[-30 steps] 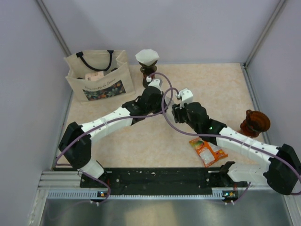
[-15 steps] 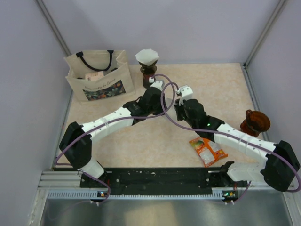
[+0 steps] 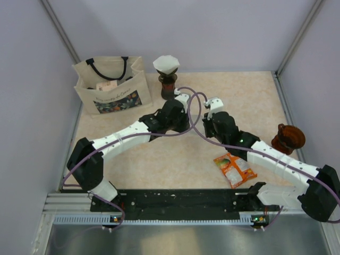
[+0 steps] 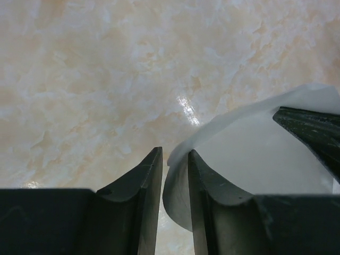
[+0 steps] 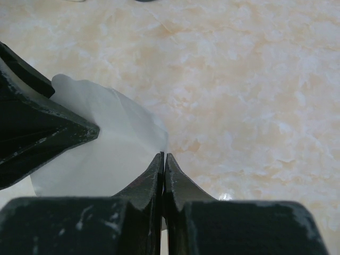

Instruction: Place the coffee filter in the dripper

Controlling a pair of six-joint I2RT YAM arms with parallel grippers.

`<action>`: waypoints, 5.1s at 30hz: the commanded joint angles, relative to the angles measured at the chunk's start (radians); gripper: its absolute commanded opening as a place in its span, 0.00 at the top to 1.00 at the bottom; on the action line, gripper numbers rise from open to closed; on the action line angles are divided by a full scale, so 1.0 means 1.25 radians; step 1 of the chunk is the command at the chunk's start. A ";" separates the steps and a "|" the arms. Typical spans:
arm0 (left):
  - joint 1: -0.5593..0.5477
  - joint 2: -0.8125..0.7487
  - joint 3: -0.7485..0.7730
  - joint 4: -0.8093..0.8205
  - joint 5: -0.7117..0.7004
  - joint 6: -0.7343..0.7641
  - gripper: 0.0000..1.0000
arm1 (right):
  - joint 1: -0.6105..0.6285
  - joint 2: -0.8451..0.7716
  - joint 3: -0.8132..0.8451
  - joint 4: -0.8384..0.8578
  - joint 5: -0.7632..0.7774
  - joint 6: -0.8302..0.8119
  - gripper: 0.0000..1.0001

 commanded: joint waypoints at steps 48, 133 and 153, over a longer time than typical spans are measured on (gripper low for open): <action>0.210 -0.290 -0.335 0.600 0.302 -0.069 0.01 | -0.577 -0.232 0.413 -0.767 0.317 0.227 1.00; 0.210 -0.327 -0.398 0.584 0.292 -0.017 0.01 | -0.830 -0.135 0.186 -0.596 0.108 0.162 0.60; 0.210 -0.316 -0.392 0.582 0.307 -0.015 0.01 | -0.844 -0.141 0.214 -0.595 0.090 0.150 0.58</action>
